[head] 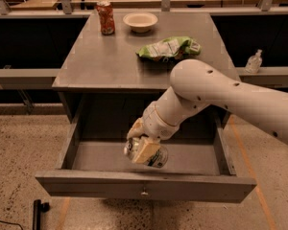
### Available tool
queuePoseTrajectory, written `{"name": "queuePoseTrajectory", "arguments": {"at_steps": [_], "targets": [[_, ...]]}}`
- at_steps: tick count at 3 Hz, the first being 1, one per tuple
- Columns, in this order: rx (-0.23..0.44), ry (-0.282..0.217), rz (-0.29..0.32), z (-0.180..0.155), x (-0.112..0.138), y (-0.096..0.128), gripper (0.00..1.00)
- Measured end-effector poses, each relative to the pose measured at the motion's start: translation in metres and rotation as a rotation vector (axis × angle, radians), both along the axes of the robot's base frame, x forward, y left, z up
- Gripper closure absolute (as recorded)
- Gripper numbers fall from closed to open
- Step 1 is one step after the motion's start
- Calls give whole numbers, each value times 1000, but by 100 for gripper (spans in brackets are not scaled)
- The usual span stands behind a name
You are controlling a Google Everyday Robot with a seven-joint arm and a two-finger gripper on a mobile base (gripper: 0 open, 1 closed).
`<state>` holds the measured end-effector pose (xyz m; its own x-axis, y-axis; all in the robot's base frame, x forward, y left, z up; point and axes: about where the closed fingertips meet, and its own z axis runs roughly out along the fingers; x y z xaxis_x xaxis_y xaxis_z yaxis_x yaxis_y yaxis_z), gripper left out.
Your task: Place 7up can into top drawer
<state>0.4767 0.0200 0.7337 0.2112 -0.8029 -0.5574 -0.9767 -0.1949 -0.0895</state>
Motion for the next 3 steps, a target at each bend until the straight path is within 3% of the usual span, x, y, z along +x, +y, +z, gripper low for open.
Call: {"name": "queuePoseTrajectory", "arguments": {"at_steps": [1, 2, 3], "targets": [[-83, -79, 22, -9, 30, -12, 100], [-140, -111, 31, -19, 51, -13, 84], [-156, -106, 31, -31, 57, -8, 59]]}}
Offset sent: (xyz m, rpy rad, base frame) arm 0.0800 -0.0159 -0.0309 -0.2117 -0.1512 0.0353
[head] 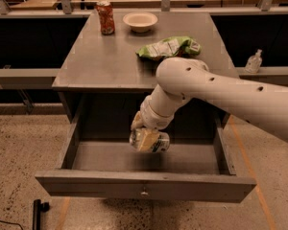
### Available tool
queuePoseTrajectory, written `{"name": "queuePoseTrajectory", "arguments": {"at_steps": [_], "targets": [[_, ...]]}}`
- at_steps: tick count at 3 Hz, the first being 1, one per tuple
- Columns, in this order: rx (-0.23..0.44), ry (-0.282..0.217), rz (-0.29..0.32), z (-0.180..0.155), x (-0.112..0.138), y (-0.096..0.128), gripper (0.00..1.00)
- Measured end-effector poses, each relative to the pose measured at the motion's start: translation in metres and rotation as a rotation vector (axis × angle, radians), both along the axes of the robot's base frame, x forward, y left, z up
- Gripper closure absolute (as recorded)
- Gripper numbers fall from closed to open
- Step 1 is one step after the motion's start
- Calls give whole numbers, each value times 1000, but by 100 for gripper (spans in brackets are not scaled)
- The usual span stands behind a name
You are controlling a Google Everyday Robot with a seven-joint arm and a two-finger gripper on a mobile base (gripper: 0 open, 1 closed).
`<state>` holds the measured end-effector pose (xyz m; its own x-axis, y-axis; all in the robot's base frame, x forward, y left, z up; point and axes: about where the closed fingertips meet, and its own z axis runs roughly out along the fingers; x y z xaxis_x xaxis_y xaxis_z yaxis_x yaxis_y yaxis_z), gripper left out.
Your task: Place 7up can into top drawer
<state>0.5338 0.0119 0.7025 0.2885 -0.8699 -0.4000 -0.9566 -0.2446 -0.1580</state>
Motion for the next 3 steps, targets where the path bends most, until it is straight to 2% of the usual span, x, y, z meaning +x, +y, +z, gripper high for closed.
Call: {"name": "queuePoseTrajectory", "arguments": {"at_steps": [2, 3], "targets": [[5, -6, -33, -2, -6, 4, 13], [10, -38, -73, 13, -12, -1, 0]]}}
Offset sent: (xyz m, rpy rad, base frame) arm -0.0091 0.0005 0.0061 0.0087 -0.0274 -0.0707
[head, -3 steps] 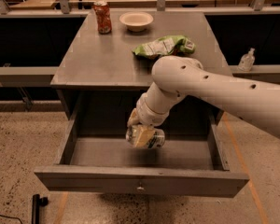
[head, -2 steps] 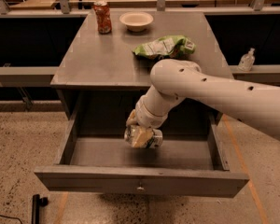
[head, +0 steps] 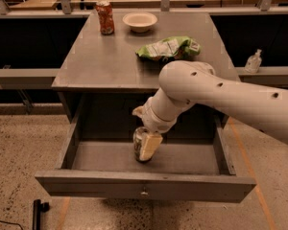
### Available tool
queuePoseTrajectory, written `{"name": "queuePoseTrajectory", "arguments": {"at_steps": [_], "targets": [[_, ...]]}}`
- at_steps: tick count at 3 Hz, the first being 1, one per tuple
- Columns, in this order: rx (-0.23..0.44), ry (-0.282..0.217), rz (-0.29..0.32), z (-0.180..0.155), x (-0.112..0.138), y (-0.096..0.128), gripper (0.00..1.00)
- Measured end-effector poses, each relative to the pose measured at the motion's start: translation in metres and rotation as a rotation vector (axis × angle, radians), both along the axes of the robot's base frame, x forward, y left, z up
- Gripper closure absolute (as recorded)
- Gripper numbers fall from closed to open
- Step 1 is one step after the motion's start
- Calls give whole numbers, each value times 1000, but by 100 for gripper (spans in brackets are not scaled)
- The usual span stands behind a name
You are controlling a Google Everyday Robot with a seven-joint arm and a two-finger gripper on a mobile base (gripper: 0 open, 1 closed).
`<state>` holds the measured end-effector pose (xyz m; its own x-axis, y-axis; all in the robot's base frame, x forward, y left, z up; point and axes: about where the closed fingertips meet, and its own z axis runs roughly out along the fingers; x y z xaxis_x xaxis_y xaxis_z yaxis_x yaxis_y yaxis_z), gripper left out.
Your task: Place 7up can into top drawer
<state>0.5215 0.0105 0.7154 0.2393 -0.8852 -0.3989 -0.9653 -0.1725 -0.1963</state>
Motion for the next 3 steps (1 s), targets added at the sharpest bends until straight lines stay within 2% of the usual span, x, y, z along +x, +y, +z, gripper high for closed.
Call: {"name": "queuePoseTrajectory", "arguments": {"at_steps": [1, 2, 3], "targets": [[19, -54, -54, 27, -10, -11, 16], [70, -171, -114, 84, -17, -32, 40], [148, -340, -179, 143, -33, -53, 62]]}}
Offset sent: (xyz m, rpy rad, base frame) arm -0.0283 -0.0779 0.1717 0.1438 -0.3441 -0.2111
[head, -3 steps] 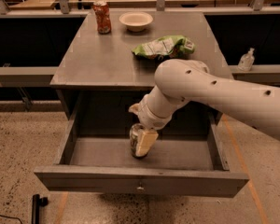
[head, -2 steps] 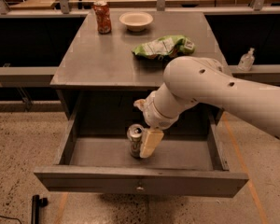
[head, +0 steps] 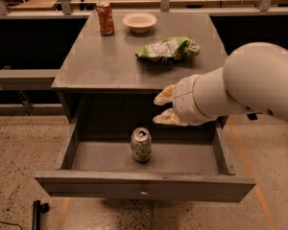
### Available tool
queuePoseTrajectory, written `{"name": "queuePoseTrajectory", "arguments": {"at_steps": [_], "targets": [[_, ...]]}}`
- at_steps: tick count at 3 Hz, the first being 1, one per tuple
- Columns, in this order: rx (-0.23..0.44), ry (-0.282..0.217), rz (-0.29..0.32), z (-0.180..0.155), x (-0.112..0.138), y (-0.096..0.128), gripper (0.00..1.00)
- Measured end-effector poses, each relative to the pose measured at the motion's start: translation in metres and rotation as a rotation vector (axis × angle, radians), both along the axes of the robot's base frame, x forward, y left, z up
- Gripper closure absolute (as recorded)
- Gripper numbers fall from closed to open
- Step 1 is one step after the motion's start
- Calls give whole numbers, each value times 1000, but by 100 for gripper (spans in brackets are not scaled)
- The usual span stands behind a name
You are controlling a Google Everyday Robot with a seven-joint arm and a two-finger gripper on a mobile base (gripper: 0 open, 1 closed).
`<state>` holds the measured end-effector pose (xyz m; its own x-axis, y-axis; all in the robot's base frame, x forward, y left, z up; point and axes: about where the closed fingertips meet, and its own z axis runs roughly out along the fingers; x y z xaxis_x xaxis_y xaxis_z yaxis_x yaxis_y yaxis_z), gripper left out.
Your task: Place 7up can into top drawer
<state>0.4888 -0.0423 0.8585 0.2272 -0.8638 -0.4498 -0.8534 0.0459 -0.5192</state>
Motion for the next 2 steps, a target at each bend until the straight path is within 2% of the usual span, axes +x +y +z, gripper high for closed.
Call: {"name": "queuePoseTrajectory", "arguments": {"at_steps": [1, 2], "targets": [[55, -93, -89, 25, 8, -30, 54], [52, -95, -85, 26, 7, -28, 30]]}}
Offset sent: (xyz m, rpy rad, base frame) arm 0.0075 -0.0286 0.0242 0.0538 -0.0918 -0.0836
